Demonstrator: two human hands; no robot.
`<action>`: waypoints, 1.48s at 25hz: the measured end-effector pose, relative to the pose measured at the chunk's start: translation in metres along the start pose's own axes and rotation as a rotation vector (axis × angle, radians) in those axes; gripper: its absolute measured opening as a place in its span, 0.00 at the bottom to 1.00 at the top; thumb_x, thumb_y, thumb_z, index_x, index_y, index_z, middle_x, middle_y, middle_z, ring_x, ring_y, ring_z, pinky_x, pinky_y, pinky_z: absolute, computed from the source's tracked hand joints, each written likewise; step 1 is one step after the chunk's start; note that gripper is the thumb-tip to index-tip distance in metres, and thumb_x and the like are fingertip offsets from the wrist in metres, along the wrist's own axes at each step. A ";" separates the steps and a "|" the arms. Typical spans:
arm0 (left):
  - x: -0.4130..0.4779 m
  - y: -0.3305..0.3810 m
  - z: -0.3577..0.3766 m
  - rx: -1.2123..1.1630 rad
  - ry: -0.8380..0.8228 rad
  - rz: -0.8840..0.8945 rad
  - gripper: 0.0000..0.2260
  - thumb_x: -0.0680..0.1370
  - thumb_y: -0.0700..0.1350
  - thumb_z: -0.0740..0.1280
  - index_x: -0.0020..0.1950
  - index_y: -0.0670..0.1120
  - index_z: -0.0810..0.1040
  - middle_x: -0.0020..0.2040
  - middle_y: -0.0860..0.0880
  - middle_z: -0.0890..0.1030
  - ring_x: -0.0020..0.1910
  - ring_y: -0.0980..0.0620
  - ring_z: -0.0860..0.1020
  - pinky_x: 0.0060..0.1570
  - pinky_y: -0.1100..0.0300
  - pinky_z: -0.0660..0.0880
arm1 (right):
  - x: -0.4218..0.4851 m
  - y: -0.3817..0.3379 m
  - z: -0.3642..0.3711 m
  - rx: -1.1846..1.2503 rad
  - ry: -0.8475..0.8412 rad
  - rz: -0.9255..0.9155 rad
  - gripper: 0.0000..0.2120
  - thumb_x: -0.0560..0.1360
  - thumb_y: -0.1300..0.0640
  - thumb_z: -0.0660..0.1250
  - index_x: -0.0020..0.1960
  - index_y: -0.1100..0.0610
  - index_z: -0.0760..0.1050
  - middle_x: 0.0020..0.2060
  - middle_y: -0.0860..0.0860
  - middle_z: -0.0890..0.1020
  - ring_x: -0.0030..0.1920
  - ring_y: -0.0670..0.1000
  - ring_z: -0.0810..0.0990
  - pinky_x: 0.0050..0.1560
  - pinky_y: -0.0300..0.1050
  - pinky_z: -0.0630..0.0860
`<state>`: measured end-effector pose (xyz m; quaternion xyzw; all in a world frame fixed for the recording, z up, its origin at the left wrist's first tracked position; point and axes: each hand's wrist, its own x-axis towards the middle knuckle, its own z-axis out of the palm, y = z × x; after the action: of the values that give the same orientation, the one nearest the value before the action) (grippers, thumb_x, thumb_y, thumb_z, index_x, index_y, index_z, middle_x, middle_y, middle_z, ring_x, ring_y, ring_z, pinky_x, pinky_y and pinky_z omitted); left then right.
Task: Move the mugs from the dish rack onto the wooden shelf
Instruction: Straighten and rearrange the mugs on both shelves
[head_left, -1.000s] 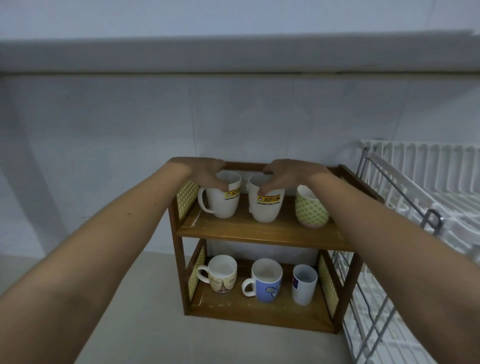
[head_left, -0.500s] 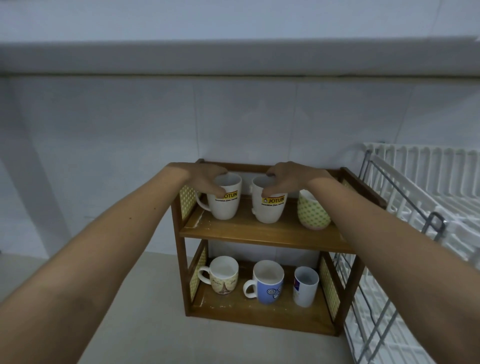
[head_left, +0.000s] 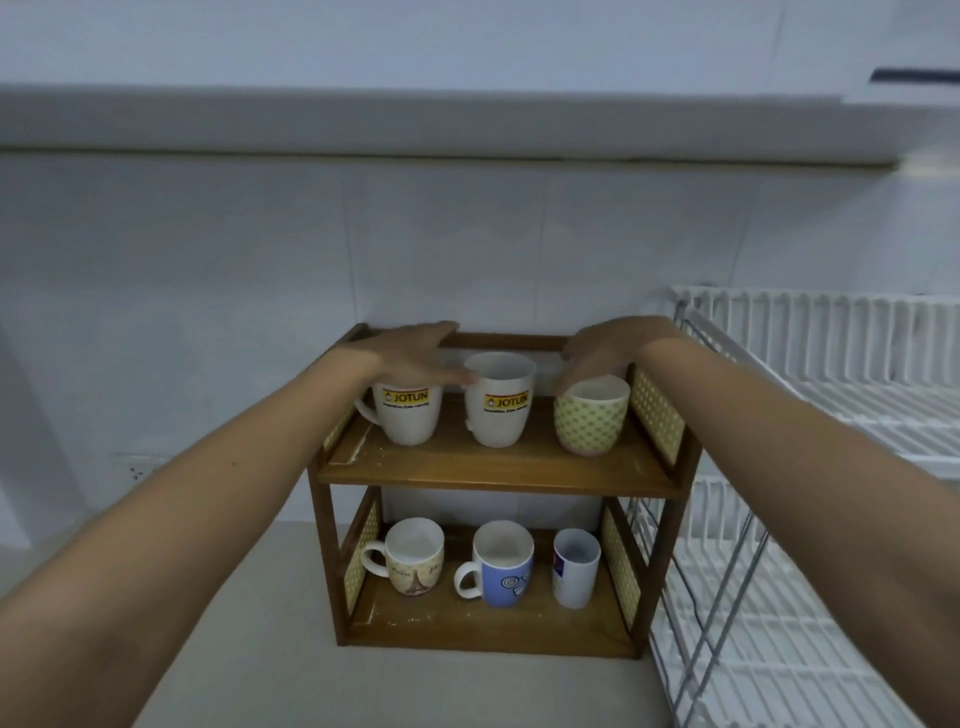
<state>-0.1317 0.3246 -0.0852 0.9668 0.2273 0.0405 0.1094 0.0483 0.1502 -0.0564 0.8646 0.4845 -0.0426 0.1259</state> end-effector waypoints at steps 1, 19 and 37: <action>0.006 0.015 0.005 -0.005 0.018 0.025 0.43 0.70 0.71 0.61 0.78 0.52 0.52 0.79 0.50 0.58 0.75 0.47 0.60 0.70 0.50 0.62 | 0.000 0.003 0.005 -0.023 -0.029 0.012 0.42 0.67 0.29 0.62 0.73 0.52 0.63 0.72 0.52 0.68 0.68 0.55 0.70 0.65 0.53 0.70; 0.032 0.050 0.034 0.135 0.126 0.049 0.40 0.70 0.67 0.65 0.74 0.45 0.63 0.72 0.45 0.70 0.67 0.43 0.71 0.58 0.53 0.69 | -0.006 0.022 0.018 0.073 -0.041 -0.031 0.44 0.64 0.48 0.77 0.73 0.49 0.59 0.72 0.51 0.66 0.67 0.57 0.69 0.62 0.55 0.74; 0.015 0.060 0.037 -0.038 0.041 0.083 0.34 0.78 0.57 0.62 0.79 0.47 0.52 0.80 0.48 0.51 0.78 0.47 0.50 0.74 0.51 0.53 | -0.016 0.013 0.036 0.203 0.050 -0.076 0.43 0.69 0.50 0.72 0.76 0.47 0.51 0.74 0.53 0.63 0.72 0.57 0.64 0.67 0.52 0.69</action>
<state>-0.0882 0.2722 -0.1068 0.9722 0.1882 0.0691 0.1213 0.0524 0.1212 -0.0853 0.8548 0.5130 -0.0747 0.0238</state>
